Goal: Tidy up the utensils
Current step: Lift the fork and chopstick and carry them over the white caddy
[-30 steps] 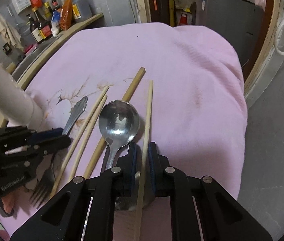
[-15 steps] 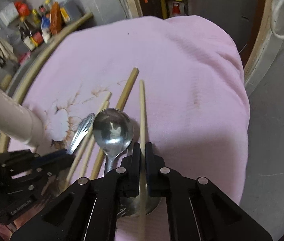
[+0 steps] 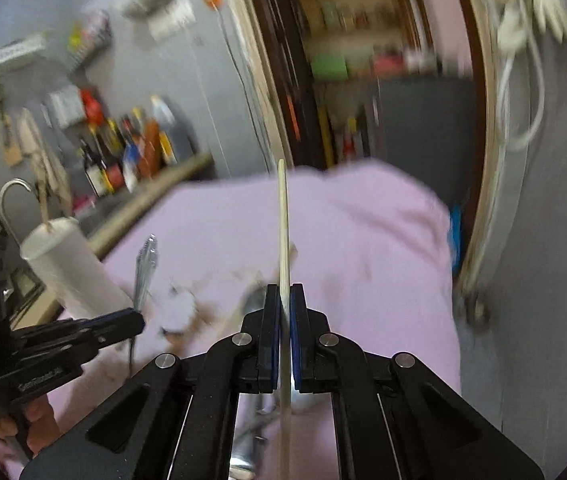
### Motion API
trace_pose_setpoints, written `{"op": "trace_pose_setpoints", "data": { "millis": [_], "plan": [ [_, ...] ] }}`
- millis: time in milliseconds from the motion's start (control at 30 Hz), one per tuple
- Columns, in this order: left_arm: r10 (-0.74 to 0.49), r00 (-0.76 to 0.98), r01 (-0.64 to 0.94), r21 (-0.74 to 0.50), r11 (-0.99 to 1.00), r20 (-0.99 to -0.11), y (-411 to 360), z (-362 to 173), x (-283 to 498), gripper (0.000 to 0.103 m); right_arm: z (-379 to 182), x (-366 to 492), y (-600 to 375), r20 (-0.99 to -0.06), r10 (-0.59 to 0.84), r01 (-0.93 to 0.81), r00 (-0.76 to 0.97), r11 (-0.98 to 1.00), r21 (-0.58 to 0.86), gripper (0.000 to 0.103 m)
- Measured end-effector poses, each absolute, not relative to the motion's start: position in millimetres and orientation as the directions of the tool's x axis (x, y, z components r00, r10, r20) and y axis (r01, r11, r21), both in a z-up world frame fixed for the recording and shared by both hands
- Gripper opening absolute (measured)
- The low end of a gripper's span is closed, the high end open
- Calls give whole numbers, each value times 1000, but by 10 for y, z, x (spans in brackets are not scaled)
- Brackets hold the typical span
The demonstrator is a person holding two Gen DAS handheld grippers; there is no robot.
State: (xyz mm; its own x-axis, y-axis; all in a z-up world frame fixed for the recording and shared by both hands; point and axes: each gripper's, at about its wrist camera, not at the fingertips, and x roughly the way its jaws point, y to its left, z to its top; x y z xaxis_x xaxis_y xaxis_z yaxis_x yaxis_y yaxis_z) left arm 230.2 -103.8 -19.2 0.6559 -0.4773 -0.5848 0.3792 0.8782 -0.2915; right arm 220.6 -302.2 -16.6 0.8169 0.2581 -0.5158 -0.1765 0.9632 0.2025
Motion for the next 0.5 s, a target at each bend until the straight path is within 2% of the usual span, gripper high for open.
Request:
{"op": "trace_pose_setpoints", "data": {
  "millis": [200,367,500],
  "plan": [
    [-460,774,370,-279,886,-435,-905,37,2118,0,29,1868,-2663,-259,256,-222,931,963,153,3],
    [-447,839,375,-265,888,-312,-803,319,1956,0,213,1820,-2479,-141,283,-262,949,953,151,3],
    [-427,865,366,-249,897,-264,-677,562,1927,0,384,1798,-2291,-46,300,-291,953,945,149,3]
  ]
}}
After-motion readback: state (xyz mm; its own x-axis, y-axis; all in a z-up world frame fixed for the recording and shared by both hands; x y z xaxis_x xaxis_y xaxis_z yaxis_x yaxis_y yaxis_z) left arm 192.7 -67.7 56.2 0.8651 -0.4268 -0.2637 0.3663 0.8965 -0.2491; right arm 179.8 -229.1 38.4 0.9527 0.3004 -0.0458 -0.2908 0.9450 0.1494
